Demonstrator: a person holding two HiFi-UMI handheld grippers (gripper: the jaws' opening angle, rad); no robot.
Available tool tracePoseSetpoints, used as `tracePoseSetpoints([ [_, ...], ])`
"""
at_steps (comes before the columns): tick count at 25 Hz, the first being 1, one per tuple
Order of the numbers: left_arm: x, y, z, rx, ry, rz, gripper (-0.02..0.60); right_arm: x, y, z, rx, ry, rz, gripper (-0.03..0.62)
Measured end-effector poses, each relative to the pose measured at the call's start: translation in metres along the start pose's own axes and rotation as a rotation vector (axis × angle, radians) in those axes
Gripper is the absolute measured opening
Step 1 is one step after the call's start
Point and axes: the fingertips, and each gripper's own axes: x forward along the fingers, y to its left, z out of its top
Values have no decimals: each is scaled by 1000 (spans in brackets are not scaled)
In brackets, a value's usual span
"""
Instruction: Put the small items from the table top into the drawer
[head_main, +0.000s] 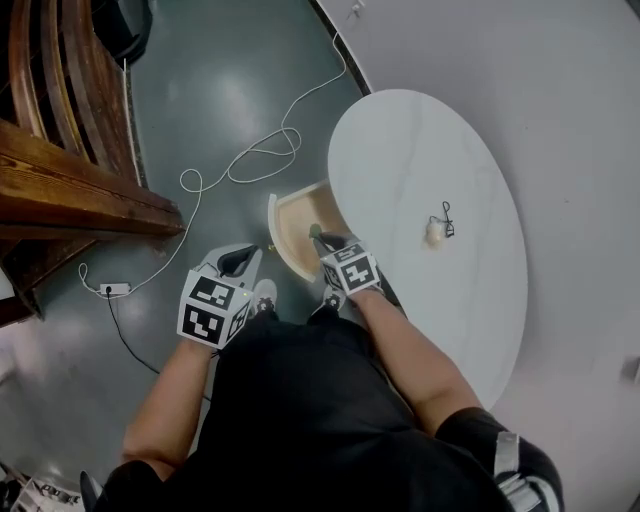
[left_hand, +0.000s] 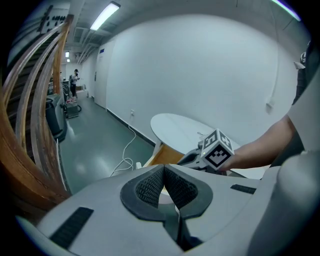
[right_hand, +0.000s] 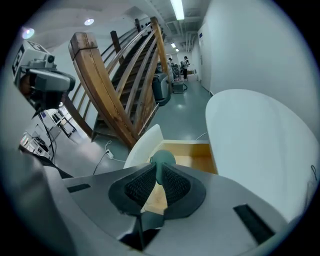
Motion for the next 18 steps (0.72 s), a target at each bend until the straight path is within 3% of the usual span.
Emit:
tracePoseSetpoints([
  [10, 5, 15, -22, -64, 48, 20, 15, 101, -7, -42, -58, 247, 37, 34],
  [18, 25, 14, -27, -107, 68, 45, 15, 156, -21, -48, -248, 308, 62, 38],
])
